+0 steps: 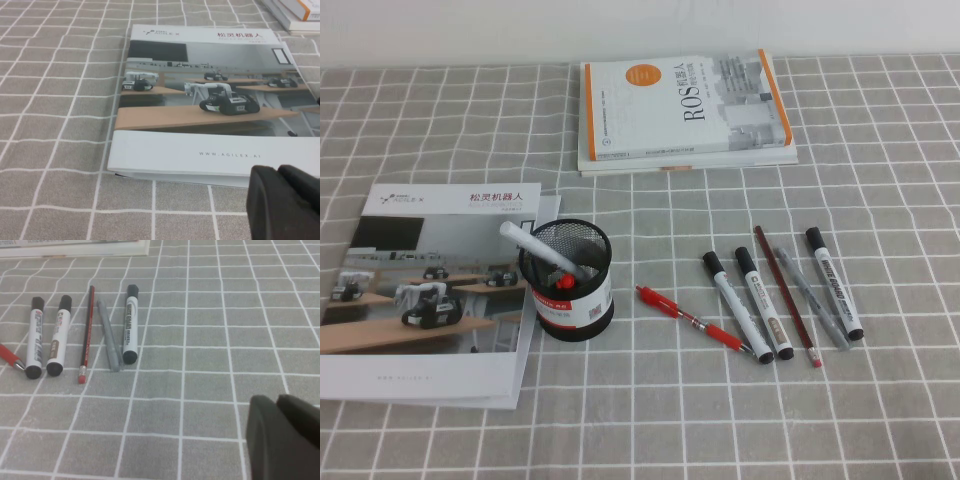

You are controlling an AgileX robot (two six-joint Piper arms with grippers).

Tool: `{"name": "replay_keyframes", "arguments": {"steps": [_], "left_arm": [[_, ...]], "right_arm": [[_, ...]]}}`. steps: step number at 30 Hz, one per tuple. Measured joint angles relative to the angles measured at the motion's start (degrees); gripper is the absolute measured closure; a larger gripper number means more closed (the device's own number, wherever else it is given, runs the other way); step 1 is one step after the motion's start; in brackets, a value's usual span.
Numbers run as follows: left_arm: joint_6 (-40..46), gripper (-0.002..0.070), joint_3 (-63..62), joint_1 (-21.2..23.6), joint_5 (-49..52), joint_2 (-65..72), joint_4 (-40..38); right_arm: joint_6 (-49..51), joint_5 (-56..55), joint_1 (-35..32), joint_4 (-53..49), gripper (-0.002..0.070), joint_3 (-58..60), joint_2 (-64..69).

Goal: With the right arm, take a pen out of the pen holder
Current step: 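Take a marker out of the pen holder and lay it on the table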

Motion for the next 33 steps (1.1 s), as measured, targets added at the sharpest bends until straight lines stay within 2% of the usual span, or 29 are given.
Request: {"name": "replay_keyframes", "arguments": {"steps": [21,33], "left_arm": [[0.0,0.0678,0.0,0.0,0.0,0.0,0.22],[0.0,0.0678,0.0,0.0,0.0,0.0,0.22]], "right_arm": [[0.0,0.0,0.0,2.96,0.0689,0.0,0.0],[0.0,-10.46,0.0,15.82,0.0689,0.0,0.0]]}}
